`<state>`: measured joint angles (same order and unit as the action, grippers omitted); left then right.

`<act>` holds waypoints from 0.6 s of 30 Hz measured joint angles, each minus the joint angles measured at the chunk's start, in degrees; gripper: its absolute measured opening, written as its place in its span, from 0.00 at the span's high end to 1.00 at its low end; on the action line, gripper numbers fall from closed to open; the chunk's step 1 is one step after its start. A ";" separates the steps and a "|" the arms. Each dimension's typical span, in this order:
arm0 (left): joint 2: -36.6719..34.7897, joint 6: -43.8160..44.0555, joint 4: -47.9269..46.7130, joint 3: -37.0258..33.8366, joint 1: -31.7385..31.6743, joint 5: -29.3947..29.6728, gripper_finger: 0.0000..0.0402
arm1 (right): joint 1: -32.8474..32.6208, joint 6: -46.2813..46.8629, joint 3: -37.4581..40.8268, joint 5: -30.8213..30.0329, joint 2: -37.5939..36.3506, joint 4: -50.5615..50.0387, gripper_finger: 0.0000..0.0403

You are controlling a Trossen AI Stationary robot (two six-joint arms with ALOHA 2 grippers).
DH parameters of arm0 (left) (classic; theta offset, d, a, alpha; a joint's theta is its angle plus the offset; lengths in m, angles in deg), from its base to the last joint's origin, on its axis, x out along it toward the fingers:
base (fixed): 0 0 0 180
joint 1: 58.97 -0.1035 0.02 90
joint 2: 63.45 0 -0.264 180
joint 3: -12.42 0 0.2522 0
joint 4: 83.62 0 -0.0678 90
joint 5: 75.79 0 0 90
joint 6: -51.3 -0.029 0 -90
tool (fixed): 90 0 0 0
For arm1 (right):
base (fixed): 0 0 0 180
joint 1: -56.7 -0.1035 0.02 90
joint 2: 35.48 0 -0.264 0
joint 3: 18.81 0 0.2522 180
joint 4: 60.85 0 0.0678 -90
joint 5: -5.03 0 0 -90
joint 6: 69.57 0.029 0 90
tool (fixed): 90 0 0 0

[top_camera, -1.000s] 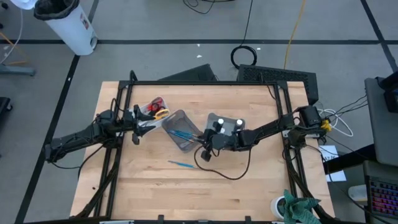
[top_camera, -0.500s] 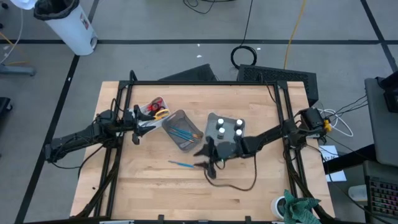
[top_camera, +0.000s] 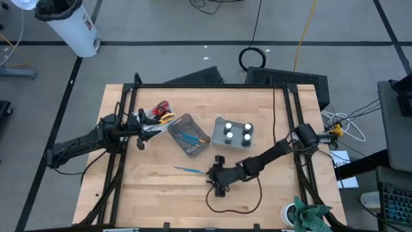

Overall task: Pick & Place Paint Supplies
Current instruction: Put the blue paintbrush into the black bin

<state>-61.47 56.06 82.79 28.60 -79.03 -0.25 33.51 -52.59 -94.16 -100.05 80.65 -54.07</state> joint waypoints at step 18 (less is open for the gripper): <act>0.00 0.00 0.02 -0.02 0.00 0.00 0.47 | 1.87 1.83 -0.28 1.54 -0.20 -7.87 0.83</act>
<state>-61.47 56.06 82.81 28.58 -79.03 -0.25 35.38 -50.77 -94.44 -98.52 80.44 -61.94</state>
